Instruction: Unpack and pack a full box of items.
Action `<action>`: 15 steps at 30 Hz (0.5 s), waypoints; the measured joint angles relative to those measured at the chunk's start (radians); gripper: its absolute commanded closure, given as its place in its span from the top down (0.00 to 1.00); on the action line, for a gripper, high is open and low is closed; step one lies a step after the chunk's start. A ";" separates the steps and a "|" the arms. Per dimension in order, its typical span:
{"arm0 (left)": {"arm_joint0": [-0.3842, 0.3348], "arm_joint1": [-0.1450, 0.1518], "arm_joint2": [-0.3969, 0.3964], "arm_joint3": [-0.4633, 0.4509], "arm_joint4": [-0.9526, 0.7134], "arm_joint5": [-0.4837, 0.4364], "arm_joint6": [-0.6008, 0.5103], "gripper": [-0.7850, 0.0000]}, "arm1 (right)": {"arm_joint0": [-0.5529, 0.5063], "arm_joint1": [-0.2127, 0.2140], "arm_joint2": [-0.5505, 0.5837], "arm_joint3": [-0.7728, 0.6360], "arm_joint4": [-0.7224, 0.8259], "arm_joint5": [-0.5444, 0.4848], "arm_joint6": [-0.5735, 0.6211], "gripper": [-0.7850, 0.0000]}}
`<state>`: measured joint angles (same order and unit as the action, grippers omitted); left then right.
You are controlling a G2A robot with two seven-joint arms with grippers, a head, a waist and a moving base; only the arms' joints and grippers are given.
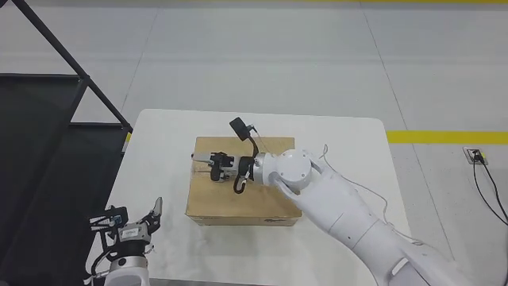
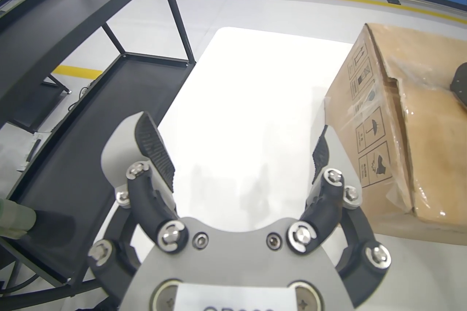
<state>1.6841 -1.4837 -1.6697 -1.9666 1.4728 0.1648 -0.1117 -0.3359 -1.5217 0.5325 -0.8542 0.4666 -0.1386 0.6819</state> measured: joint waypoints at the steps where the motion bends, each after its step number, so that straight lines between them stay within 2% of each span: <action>1: 0.004 0.000 -0.001 0.001 -0.002 -0.003 0.004 1.00 | 0.003 -0.008 -0.004 0.008 0.001 -0.003 -0.003 1.00; 11: 0.064 0.006 -0.009 0.010 -0.005 -0.041 0.063 1.00 | 0.049 -0.118 -0.048 0.118 0.027 -0.029 -0.058 1.00; 15: 0.064 0.008 -0.009 0.024 -0.012 -0.052 0.066 1.00 | 0.072 -0.164 -0.055 0.181 0.064 -0.023 -0.036 1.00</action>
<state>1.7476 -1.4759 -1.6786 -1.9425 1.4610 0.1126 -0.0453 -0.2641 -1.6858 0.4772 -0.6730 0.5309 -0.1615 0.6458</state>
